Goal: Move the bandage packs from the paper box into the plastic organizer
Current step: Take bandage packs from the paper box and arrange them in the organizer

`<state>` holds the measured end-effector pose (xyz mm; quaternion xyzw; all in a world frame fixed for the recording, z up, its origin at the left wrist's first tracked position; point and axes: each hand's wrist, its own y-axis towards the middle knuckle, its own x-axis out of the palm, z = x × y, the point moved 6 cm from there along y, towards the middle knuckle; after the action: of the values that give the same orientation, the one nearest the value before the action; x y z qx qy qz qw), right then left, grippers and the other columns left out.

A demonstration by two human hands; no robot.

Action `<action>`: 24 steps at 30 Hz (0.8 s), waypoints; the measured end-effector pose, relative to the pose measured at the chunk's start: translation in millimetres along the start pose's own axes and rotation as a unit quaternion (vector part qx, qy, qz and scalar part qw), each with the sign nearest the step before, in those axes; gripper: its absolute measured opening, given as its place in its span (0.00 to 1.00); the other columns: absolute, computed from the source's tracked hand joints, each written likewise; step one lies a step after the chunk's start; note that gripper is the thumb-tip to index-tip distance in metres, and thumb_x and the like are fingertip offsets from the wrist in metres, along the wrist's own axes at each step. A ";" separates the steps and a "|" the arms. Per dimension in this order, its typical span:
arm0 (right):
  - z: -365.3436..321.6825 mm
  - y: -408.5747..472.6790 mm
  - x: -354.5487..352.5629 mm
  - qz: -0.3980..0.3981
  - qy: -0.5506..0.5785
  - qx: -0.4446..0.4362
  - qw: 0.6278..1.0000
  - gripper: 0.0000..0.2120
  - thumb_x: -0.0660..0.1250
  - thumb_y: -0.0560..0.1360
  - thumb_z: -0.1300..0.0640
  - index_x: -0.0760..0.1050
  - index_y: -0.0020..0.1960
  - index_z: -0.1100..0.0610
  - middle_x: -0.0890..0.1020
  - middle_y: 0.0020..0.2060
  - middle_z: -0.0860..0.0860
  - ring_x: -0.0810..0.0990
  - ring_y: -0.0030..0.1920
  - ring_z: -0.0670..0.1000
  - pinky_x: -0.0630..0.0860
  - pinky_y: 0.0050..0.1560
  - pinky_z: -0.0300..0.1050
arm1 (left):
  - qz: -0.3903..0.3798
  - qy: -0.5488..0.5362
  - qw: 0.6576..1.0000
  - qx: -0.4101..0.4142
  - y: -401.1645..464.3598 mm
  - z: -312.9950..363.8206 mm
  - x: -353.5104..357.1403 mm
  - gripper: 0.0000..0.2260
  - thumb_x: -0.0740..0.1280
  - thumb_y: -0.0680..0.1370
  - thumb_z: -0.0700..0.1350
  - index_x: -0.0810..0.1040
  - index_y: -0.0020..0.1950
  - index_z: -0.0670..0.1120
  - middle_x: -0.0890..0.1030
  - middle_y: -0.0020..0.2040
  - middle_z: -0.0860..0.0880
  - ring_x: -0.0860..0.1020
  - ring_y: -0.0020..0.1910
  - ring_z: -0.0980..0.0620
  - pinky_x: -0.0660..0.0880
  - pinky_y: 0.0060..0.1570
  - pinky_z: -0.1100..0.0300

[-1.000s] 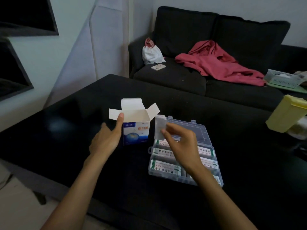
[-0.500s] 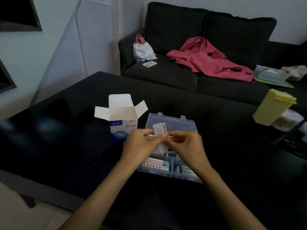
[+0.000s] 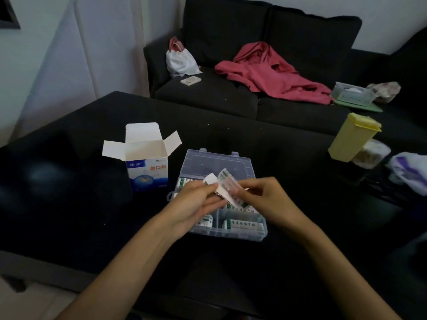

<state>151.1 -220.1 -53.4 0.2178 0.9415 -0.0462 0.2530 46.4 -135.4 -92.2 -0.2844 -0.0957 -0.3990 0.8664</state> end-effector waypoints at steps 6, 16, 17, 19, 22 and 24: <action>18.7 -3.0 -32.6 0.118 0.203 0.135 0.963 0.10 0.72 0.70 0.54 0.81 0.49 0.57 0.85 0.42 0.53 0.83 0.44 0.50 0.79 0.48 0.45 | 0.021 0.063 0.995 0.079 -0.2 2.9 -0.1 0.06 0.63 0.79 0.39 0.78 0.54 0.42 0.85 0.45 0.47 0.84 0.46 0.54 0.80 0.46 0.63; 38.4 -7.3 -43.6 -0.032 -0.008 0.126 0.991 0.11 0.69 0.73 0.61 0.78 0.55 0.54 0.85 0.44 0.51 0.83 0.46 0.45 0.78 0.44 0.36 | 0.109 0.166 0.974 0.110 -0.9 11.1 -15.7 0.02 0.66 0.78 0.40 0.78 0.47 0.45 0.84 0.45 0.47 0.83 0.43 0.55 0.80 0.38 0.66; 39.7 -7.9 -41.5 -0.048 -0.023 0.115 0.992 0.10 0.70 0.72 0.62 0.78 0.53 0.54 0.85 0.43 0.52 0.84 0.45 0.46 0.79 0.44 0.35 | 0.116 0.163 0.973 0.112 -0.7 12.6 -17.9 0.03 0.66 0.78 0.40 0.79 0.49 0.44 0.84 0.46 0.46 0.83 0.44 0.54 0.80 0.38 0.65; 43.4 -8.7 -34.2 -0.081 -0.042 0.105 0.990 0.07 0.71 0.71 0.61 0.80 0.49 0.55 0.85 0.41 0.52 0.84 0.44 0.46 0.79 0.44 0.34 | 0.123 0.155 0.974 0.110 -0.1 14.2 -20.4 0.04 0.65 0.78 0.40 0.78 0.51 0.43 0.84 0.46 0.46 0.83 0.44 0.53 0.80 0.39 0.65; 48.7 -7.4 -25.7 -0.111 -0.079 0.098 0.986 0.05 0.70 0.73 0.59 0.81 0.47 0.52 0.84 0.45 0.47 0.82 0.47 0.41 0.78 0.46 0.34 | 0.129 0.152 0.974 0.107 0.1 16.1 -21.9 0.04 0.65 0.78 0.41 0.78 0.51 0.43 0.84 0.45 0.47 0.83 0.44 0.54 0.80 0.38 0.65; 51.2 -5.9 -20.8 -0.128 -0.106 0.090 0.982 0.06 0.69 0.73 0.58 0.81 0.47 0.50 0.83 0.47 0.45 0.81 0.49 0.39 0.78 0.49 0.34 | 0.130 0.154 0.974 0.106 0.7 15.7 -22.2 0.05 0.65 0.78 0.41 0.77 0.52 0.43 0.84 0.46 0.47 0.83 0.44 0.54 0.80 0.38 0.65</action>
<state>188.0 -243.6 -87.6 0.1111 0.9213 -0.1861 0.3229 33.2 -112.0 -88.3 -0.1366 0.0349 -0.3098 0.9403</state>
